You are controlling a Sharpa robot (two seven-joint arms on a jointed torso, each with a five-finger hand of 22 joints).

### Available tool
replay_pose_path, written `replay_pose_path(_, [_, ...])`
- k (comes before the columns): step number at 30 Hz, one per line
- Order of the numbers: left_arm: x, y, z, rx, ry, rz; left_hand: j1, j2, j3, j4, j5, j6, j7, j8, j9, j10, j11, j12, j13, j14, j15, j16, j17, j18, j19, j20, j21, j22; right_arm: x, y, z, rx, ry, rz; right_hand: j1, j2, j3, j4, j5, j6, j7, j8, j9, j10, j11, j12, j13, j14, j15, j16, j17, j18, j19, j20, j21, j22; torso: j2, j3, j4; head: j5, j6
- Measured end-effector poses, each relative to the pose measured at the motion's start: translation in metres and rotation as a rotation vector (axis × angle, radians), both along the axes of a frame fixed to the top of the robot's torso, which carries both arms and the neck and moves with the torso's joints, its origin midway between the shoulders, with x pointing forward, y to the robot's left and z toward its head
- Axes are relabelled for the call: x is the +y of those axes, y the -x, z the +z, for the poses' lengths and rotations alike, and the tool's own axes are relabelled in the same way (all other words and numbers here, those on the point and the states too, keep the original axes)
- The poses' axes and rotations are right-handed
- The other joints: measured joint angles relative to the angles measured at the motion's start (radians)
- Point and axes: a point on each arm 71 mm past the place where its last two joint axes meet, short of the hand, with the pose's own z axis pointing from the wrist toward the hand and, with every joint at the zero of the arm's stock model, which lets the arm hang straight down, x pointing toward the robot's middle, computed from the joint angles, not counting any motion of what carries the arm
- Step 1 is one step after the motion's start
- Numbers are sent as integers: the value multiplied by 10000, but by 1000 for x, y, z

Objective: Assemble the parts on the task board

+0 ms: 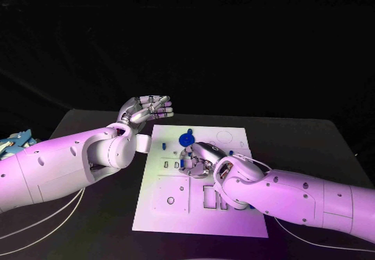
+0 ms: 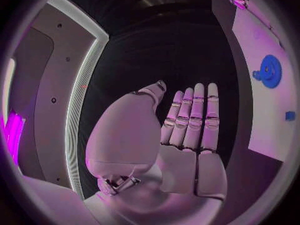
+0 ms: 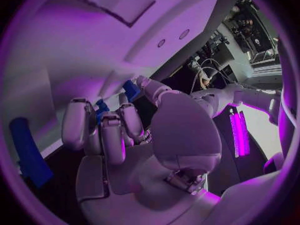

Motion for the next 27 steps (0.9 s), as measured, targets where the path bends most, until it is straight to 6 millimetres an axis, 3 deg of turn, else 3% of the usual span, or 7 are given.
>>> replay_pose_path(5, [0,0,0,9,-4,2,0,0,0,0,0,0,0,0,0,0,0,0,0,0,0,0,-1,0,0,0,0,0,0,0,1,-51,-64,0,-17,-63,-314,134,-197,-363,90,-251,-115,-155,85,-95,-103,4,109,0,-1,0,-39,39,-97,-47,0,0,-2,0,0])
replay_pose_path(13, [2,-1,-1,74,-104,29,-70,-70,3,3,0,37,-21,0,0,48,-16,0,2,88,-42,14,83,0,10,0,0,3,-7,5,6,-334,-472,-41,50,-130,-556,268,-169,-549,167,-368,-205,-226,156,-135,-155,19,124,-40,-1,0,-75,74,-207,-127,-11,3,-6,-6,2])
replay_pose_path(16, [5,-3,-2,69,-268,42,-207,-112,146,55,0,320,-58,0,50,737,-206,187,100,848,-280,490,371,0,571,-169,339,138,-15,4,13,-567,-803,-64,252,-30,-575,272,107,-485,147,-342,-210,-316,110,-181,-215,19,124,-196,-1,-1,-281,160,-539,-426,-38,3,-13,-14,17])
replay_pose_path(18, [6,-4,-3,36,-439,35,-400,-109,267,156,0,586,-190,155,132,1296,-394,339,181,1570,-545,1046,718,-1,1127,-437,735,301,-24,0,21,-743,-1149,-90,354,72,-572,276,373,-281,117,-225,-199,-379,75,-241,-288,19,123,-223,-1,155,-383,93,-742,-598,-67,2,-22,-15,26])
replay_pose_path(20, [8,-6,-3,10,-614,9,-448,-156,291,180,0,741,-344,242,201,1895,-612,612,320,2339,-800,1748,1118,-2,1682,-701,1161,496,-33,-4,27,-833,-1512,-138,406,124,-513,334,572,-258,94,-190,-198,-464,73,-313,-367,19,123,-276,1,158,-492,122,-910,-742,-105,-1,-34,2,36])
replay_pose_path(23, [10,-8,-5,59,-940,-84,-581,-289,302,191,-35,729,-520,344,421,2330,-889,1077,777,3212,-1157,4326,2867,-2,2650,-1302,2434,1170,-49,-10,37,-797,-2195,-262,498,216,-361,337,913,-258,94,-112,-198,-978,55,-835,-880,19,123,-541,7,314,-885,89,-1531,-1294,-170,-1,-55,32,47])
replay_pose_path(27, [13,-11,-9,370,-1619,-457,-852,-371,-5,203,-35,532,-722,877,914,2450,-1128,2570,2146,4109,-1427,9309,7642,-2,3147,-1579,4480,2396,-77,-16,50,-477,-3242,-685,498,216,-322,352,999,-239,75,-90,-198,-1032,65,-908,-1010,19,123,-543,7,313,-915,90,-1625,-1395,-259,-11,-81,33,48])
